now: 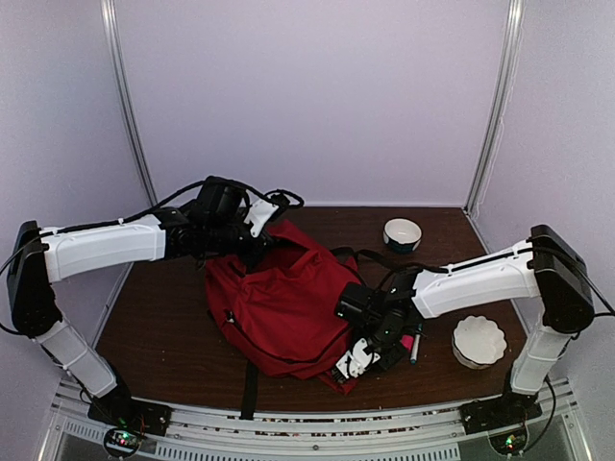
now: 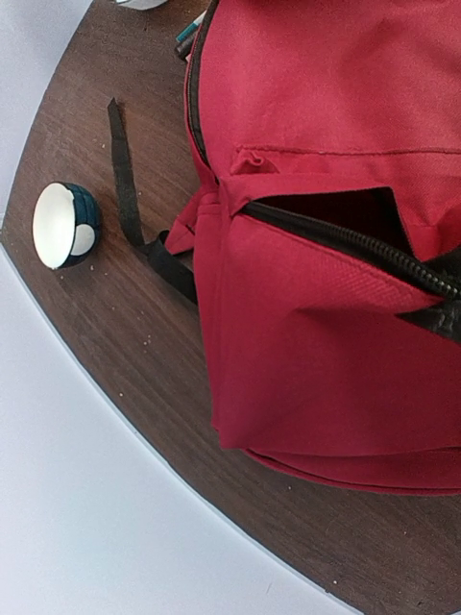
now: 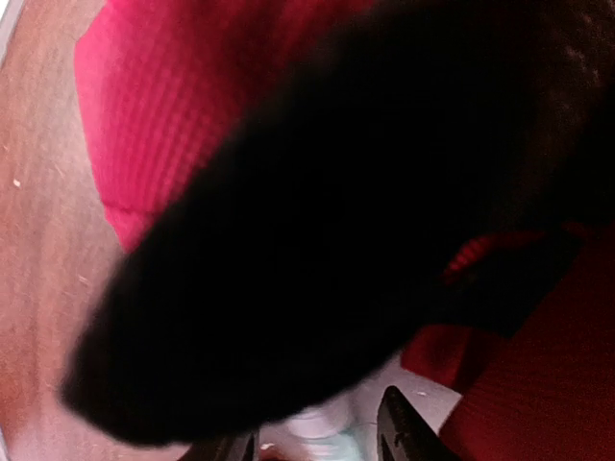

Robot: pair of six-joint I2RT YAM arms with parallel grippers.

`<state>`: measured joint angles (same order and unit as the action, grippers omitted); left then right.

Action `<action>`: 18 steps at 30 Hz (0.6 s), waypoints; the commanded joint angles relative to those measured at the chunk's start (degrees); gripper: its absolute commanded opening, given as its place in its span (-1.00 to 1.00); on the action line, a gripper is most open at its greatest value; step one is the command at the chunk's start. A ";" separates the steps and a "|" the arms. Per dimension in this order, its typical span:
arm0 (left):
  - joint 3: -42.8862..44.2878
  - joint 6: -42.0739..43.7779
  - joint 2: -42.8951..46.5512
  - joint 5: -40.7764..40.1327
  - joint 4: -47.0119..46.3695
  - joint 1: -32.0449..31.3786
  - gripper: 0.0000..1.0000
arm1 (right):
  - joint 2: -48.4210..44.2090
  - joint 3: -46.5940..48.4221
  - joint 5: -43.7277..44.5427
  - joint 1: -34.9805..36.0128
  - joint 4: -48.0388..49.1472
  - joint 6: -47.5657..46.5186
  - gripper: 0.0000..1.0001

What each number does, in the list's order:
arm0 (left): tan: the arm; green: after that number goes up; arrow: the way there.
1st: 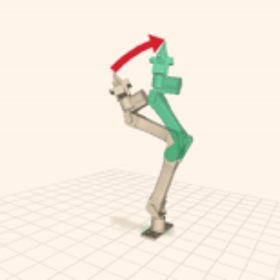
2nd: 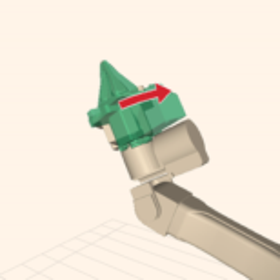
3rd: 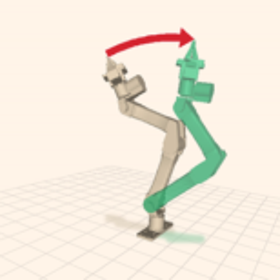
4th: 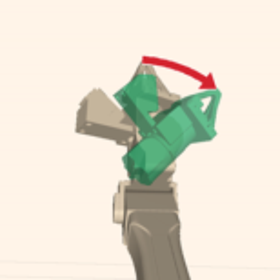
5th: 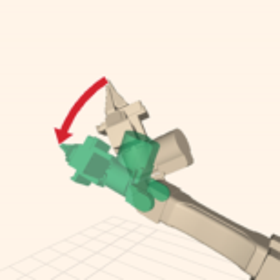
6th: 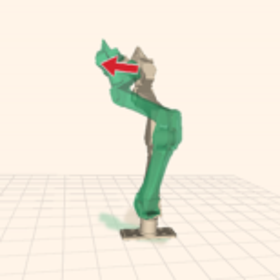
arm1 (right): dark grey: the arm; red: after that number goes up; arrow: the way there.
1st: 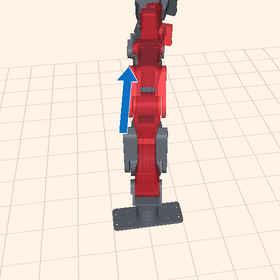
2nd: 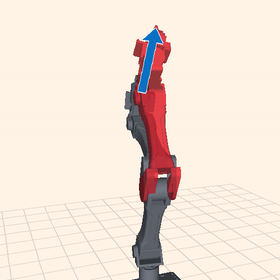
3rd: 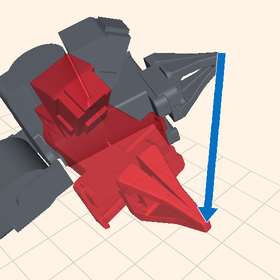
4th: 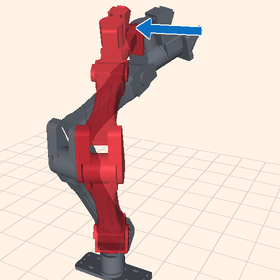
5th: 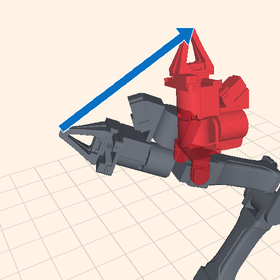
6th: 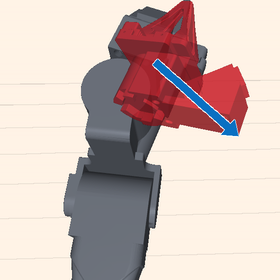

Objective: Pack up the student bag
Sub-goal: Pick up the glue stick from the center of the board.

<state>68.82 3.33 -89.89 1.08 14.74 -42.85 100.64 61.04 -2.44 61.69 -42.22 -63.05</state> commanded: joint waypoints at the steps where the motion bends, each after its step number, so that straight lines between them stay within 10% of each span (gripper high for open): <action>1: 2.47 -0.01 2.24 1.19 -1.74 -0.18 -1.00 | 2.16 2.13 -3.27 0.24 -6.61 2.93 -0.17; 18: 2.59 0.18 2.09 1.00 -1.56 -0.16 -1.00 | 2.25 2.07 -4.26 -1.22 -9.89 7.61 -0.43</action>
<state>69.01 3.33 -89.86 1.13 14.98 -42.85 102.65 63.16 -5.61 60.71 -50.78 -57.14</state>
